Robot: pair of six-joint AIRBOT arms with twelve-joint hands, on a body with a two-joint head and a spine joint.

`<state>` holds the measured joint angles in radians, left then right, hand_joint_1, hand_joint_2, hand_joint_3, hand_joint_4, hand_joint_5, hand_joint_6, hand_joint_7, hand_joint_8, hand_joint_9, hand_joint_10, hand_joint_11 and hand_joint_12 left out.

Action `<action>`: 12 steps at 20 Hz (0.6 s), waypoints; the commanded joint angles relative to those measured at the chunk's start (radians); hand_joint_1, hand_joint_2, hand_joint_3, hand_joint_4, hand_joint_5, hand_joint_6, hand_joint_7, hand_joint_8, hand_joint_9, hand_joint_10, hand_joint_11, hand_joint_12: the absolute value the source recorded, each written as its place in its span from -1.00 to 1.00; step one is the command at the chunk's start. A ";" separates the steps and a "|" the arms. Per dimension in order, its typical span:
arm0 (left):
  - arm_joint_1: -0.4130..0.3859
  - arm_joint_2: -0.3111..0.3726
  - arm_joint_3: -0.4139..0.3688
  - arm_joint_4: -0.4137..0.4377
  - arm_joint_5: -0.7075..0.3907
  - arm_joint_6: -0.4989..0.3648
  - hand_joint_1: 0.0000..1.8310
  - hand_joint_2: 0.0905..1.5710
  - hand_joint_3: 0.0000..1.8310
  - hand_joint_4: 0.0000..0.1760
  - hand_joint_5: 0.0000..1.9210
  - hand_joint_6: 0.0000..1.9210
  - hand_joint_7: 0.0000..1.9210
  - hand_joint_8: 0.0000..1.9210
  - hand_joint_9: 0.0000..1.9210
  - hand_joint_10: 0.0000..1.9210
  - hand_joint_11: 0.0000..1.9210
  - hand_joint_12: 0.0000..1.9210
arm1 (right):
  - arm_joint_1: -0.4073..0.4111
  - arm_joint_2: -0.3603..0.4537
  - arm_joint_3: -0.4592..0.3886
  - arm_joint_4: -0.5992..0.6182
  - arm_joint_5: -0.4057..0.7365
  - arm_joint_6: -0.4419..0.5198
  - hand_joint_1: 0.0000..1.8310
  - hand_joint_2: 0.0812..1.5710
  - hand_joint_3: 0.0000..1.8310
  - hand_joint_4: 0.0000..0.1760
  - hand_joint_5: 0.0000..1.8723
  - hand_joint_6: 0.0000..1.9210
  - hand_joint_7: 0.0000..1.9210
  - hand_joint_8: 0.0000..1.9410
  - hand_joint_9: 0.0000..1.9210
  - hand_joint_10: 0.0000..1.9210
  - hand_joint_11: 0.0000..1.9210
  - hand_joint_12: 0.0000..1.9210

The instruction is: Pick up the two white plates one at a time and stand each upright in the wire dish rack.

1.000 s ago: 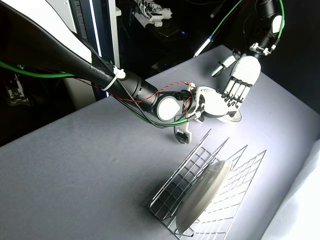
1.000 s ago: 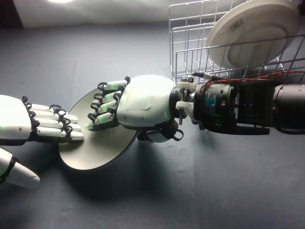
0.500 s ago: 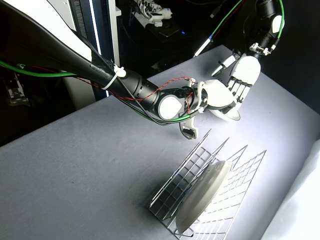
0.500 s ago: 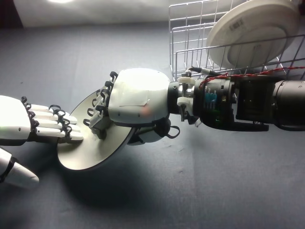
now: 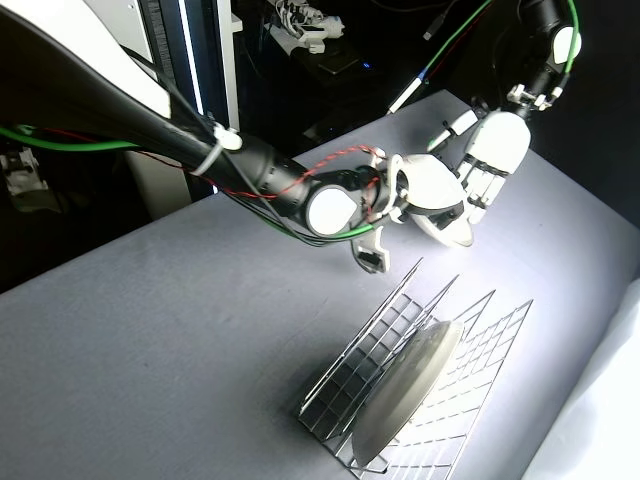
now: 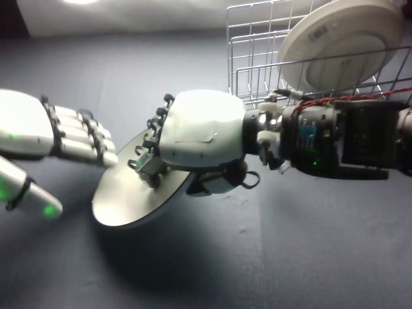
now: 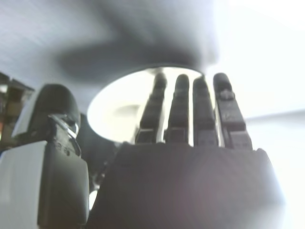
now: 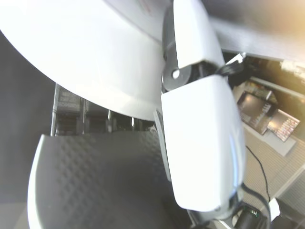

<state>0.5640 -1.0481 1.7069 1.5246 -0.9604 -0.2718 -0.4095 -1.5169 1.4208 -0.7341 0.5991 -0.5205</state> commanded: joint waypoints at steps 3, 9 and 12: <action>-0.020 0.035 -0.009 -0.046 -0.009 -0.004 -1.00 0.49 -1.00 -1.00 -0.89 -1.00 -0.93 -1.00 -0.94 -1.00 -1.00 -0.84 | 0.033 0.034 -0.036 0.050 0.062 -0.002 0.50 0.37 -1.00 -1.00 0.02 0.09 0.08 -0.14 -0.05 0.22 -0.21 0.36; -0.058 0.077 -0.023 -0.028 -0.015 -0.005 -1.00 0.49 -1.00 -1.00 -0.91 -1.00 -0.94 -1.00 -0.96 -1.00 -1.00 -0.88 | 0.073 0.119 -0.141 0.138 0.066 -0.009 0.50 0.37 -1.00 -1.00 0.03 0.10 0.09 -0.18 -0.07 0.22 -0.22 0.37; -0.073 0.083 -0.024 -0.023 -0.016 -0.013 -1.00 0.49 -1.00 -1.00 -0.89 -1.00 -0.93 -1.00 -0.94 -1.00 -1.00 -0.81 | 0.090 0.166 -0.185 0.173 0.074 -0.009 0.50 0.37 -1.00 -1.00 0.04 0.10 0.09 -0.18 -0.05 0.19 -0.21 0.33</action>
<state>0.5003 -0.9798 1.6825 1.5608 -0.9550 -0.2867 -0.3305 -1.3415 1.2293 -0.5896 0.5484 -0.5293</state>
